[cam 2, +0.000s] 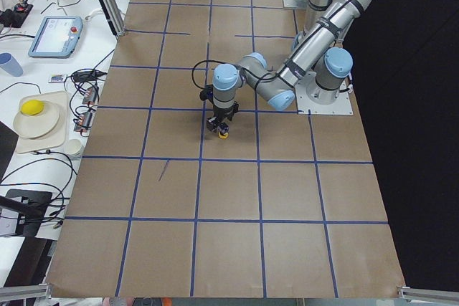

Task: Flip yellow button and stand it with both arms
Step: 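Close the left gripper on the yellow button's body, then lift the yellow button and carry it toward the right gripper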

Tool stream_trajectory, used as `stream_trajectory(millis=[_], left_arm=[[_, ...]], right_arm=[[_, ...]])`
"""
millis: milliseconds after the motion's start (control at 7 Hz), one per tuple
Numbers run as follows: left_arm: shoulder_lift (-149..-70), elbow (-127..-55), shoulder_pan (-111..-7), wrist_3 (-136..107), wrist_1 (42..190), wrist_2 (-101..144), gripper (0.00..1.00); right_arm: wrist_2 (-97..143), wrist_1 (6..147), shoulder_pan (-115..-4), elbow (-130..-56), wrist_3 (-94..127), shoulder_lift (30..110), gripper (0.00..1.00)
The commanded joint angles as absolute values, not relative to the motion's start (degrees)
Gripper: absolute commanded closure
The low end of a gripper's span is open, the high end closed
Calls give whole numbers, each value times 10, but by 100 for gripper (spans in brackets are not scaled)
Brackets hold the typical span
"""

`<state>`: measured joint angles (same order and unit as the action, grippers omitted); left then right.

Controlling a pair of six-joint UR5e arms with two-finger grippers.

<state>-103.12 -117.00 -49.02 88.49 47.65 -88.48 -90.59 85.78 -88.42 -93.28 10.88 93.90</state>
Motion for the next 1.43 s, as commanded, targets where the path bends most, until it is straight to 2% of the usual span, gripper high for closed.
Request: stream_trajectory(millis=[0,429,571,857,1143,1286], left_arm=[[-1036,-1166,-488,887,471,-879,31],[-1033,-1172,-488,882,475,-886,78],[-1029,-1172,-483,882,482,-887,85],[-1013,-1160,-484,874,545,-882,87],[-930,-1100,-529,777,712,-823,87],[-922,-1064,-580,700,785,-796,87]], right_arm=[[-897,860,-884,-931,132,916,0],[-899,859,-883,-931,143,911,0],[-899,858,-882,-931,143,908,0],[-897,853,-875,-931,166,904,0],[-827,849,-837,-928,182,905,0],[-771,847,-819,-928,230,906,0]])
